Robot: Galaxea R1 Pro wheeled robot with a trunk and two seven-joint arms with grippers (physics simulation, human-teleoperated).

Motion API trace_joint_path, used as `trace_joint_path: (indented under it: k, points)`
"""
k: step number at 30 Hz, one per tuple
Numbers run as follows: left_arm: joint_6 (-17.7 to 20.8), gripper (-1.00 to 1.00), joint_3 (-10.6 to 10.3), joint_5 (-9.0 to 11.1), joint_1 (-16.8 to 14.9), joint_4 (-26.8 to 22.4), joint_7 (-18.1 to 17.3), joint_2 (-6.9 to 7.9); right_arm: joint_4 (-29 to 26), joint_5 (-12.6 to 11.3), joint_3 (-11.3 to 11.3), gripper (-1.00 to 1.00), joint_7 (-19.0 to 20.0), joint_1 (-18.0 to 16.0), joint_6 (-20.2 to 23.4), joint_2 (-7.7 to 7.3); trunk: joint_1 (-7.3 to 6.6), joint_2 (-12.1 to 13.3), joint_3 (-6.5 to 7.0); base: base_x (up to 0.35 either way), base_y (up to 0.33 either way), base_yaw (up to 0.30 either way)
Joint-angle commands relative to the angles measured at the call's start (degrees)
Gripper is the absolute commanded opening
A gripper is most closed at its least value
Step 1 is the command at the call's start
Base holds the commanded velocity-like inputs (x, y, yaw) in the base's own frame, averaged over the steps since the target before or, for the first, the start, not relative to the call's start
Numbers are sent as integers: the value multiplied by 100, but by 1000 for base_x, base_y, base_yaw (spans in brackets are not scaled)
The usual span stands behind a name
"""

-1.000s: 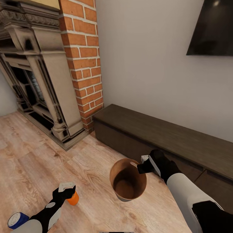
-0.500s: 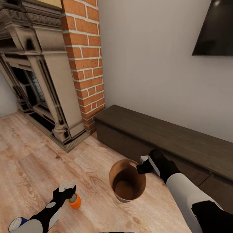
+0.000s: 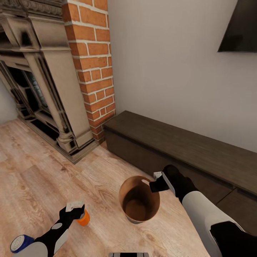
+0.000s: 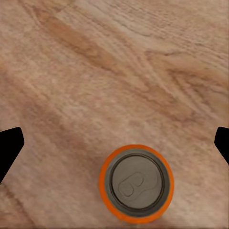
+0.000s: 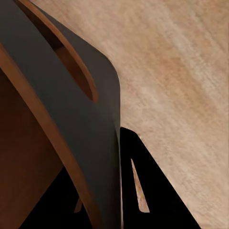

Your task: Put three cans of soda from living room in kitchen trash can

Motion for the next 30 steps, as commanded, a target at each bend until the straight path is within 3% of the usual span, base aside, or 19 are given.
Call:
trace_joint_path:
  k: [1, 9, 20, 24, 30]
  points:
    - [0, 100, 1, 0, 0, -1, 0, 0, -2, -179, -12, -100, 28, -4, 20, 15, 1, -2, -22, 0, 0, 0]
    - [-11, 100, -6, -5, 0, -1, 0, -6, 3, -172, -26, -100, 20, -87, 20, 55, 22, -13, -199, 0, 0, 0]
    - [-25, 100, -16, -17, 0, 3, -4, -23, 19, -167, -38, -100, 11, -223, 20, 44, 22, -13, -199, 0, 0, 0]
    - [-32, 100, -24, -17, 18, 6, -8, -25, 22, -59, -39, -100, 10, -251, 20, 47, 22, -13, -199, 0, 0, 0]
    - [-35, 100, -34, -18, 122, 7, -9, -25, 24, 23, -39, -100, 10, -259, 20, 51, 38, -21, -332, 0, 0, 0]
